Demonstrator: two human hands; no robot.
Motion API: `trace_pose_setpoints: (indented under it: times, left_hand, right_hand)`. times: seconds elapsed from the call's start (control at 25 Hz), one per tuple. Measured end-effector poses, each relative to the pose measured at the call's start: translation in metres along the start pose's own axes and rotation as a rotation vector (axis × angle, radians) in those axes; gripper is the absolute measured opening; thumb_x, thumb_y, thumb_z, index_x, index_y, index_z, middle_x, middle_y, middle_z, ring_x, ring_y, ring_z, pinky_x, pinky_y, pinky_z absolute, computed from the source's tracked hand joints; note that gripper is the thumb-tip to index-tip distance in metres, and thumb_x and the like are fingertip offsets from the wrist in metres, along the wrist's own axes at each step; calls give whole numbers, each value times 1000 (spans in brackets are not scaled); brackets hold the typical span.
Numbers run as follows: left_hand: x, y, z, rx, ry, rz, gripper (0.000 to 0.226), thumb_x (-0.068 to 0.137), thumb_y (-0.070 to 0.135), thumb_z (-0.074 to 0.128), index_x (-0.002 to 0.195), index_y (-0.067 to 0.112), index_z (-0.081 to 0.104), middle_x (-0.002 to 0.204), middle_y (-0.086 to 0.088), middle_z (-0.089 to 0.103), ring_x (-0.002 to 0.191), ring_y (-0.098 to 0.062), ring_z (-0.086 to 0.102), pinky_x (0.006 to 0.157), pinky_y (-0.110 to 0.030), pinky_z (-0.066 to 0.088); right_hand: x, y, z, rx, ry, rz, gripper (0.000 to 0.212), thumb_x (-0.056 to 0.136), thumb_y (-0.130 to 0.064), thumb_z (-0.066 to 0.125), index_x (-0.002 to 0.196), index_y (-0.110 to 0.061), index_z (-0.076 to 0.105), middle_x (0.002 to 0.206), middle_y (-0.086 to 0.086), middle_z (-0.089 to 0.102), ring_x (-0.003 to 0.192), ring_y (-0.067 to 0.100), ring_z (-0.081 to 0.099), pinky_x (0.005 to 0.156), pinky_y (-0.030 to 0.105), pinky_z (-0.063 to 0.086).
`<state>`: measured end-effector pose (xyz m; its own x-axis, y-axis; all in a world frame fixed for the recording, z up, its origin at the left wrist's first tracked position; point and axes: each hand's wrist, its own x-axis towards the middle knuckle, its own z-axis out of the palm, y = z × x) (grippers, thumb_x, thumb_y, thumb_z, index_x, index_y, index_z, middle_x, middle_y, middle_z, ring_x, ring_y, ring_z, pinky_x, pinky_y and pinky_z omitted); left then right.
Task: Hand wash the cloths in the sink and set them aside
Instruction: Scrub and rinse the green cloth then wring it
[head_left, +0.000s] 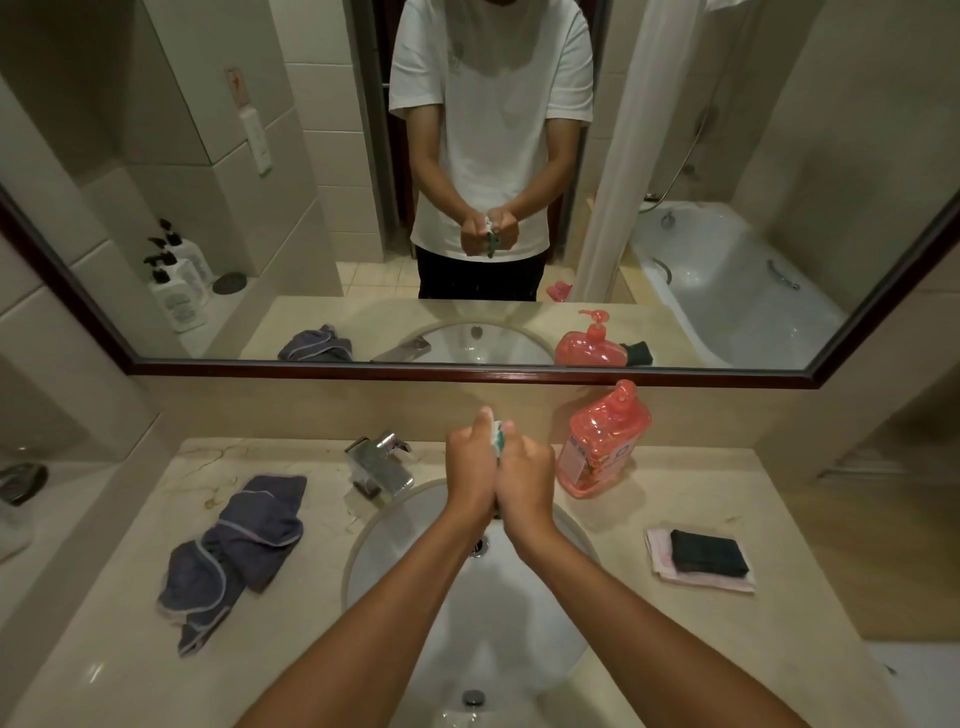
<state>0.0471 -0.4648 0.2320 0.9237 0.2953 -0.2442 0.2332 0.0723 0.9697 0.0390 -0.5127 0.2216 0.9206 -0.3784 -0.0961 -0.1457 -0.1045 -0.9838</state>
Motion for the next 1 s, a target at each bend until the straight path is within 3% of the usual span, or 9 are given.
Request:
trace_pose_setpoints:
  times: [0.12, 0.28, 0.44, 0.6, 0.76, 0.88, 1.0]
  left_hand:
    - [-9, -3, 7, 3, 19, 4, 50, 104, 30, 48, 58, 14, 59, 50, 4, 57, 47, -9, 52, 48, -24, 40]
    - [0, 1, 0, 8, -2, 9, 53, 106, 29, 46, 54, 15, 49, 48, 2, 50, 43, -9, 45, 48, -24, 36]
    - [-12, -1, 7, 4, 22, 48, 52, 105, 28, 48, 55, 17, 56, 44, 8, 54, 41, -2, 49, 42, -18, 37]
    - [3, 9, 1, 15, -2, 55, 53, 104, 28, 48, 52, 18, 48, 45, 6, 47, 42, -7, 43, 48, -25, 34]
    - [-11, 2, 12, 0, 4, 57, 51, 104, 26, 49, 55, 15, 57, 45, 8, 55, 42, -3, 48, 46, -23, 37]
    - [0, 4, 8, 4, -18, 28, 53, 104, 26, 49, 52, 16, 49, 42, 8, 47, 39, -5, 42, 47, -25, 32]
    - [-10, -2, 14, 20, -28, 17, 51, 104, 27, 48, 55, 14, 55, 45, 6, 53, 41, -5, 48, 45, -22, 37]
  right_hand:
    - [16, -8, -5, 53, 34, 53, 51, 103, -24, 49, 53, -12, 52, 43, -4, 51, 40, 5, 44, 46, 28, 35]
    - [-3, 2, 0, 11, -20, 28, 50, 103, -27, 49, 64, 4, 57, 57, 15, 59, 54, 15, 54, 53, 34, 42]
    - [15, -10, -8, 67, 15, 63, 50, 103, -24, 49, 55, -13, 51, 45, -4, 51, 43, 7, 46, 47, 27, 37]
    - [-2, -3, -3, 18, -23, 2, 49, 103, -27, 49, 62, -2, 59, 54, 0, 58, 52, 12, 54, 52, 30, 41]
    - [19, -16, -13, 103, 29, 48, 51, 103, -21, 50, 53, -15, 51, 41, -7, 51, 38, 3, 45, 42, 21, 35]
    - [1, -2, -10, 43, -5, 53, 49, 103, -26, 50, 57, -11, 60, 50, -4, 60, 49, 7, 56, 49, 28, 42]
    - [10, -2, -16, 74, 28, 91, 50, 103, -24, 49, 55, -13, 55, 44, -5, 55, 43, 6, 51, 49, 28, 39]
